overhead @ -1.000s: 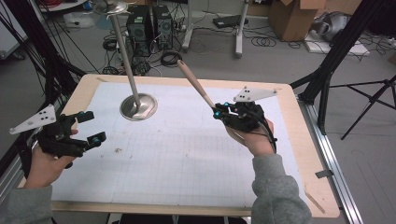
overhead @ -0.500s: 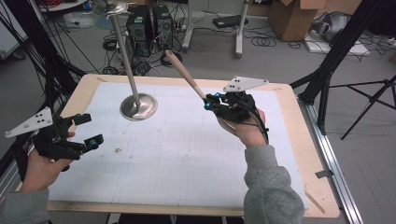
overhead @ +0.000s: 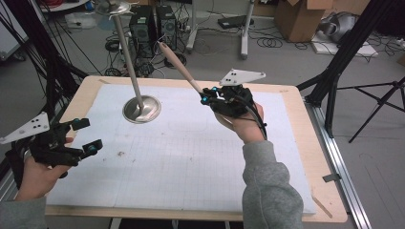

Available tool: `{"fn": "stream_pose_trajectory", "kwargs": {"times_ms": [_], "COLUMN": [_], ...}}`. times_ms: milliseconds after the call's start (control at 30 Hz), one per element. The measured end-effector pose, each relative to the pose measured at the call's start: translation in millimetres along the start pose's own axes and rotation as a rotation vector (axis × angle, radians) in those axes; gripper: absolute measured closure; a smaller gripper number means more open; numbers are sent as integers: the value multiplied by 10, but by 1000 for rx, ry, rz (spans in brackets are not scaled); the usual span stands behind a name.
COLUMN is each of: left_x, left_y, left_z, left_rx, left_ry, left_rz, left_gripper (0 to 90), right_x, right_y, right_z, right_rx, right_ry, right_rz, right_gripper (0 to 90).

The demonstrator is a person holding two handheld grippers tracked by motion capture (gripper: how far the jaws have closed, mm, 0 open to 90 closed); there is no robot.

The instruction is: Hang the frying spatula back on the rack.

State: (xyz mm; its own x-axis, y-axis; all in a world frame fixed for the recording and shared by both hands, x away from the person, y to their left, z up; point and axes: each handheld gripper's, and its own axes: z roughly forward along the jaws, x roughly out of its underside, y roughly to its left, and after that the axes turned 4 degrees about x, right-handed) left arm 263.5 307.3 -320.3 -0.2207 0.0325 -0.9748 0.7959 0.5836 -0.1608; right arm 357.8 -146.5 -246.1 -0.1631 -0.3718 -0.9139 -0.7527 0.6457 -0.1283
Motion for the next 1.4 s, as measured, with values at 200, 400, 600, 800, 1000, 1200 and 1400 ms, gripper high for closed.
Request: {"fn": "stream_pose_trajectory", "kwargs": {"times_ms": [200,400,600,800,1000,1200,1400], "left_x": [15,19,-15,-1,-1,4,-5], "left_y": [-1,-13,-26,-20,-15,15,17], "left_z": [1,26,9,19,16,5,19], "left_rx": [4,13,27,26,16,11,19], "left_ry": [4,5,-13,-6,4,13,14], "left_rz": [-4,-8,-5,-11,-5,-9,-5], "left_gripper": [18,18,18,18,18,18,18], "right_x": [-74,-139,-182,-201,-251,-288,-353], "right_y": [10,12,6,-10,-7,-57,-82], "right_z": [88,175,257,330,395,423,473], "right_rx": [-2,13,11,-38,-40,-27,-18], "right_ry": [1,7,5,-28,-39,-47,-63], "right_rz": [-4,-27,-24,6,-3,2,3], "right_gripper": [775,775,775,775,776,776,775]}}
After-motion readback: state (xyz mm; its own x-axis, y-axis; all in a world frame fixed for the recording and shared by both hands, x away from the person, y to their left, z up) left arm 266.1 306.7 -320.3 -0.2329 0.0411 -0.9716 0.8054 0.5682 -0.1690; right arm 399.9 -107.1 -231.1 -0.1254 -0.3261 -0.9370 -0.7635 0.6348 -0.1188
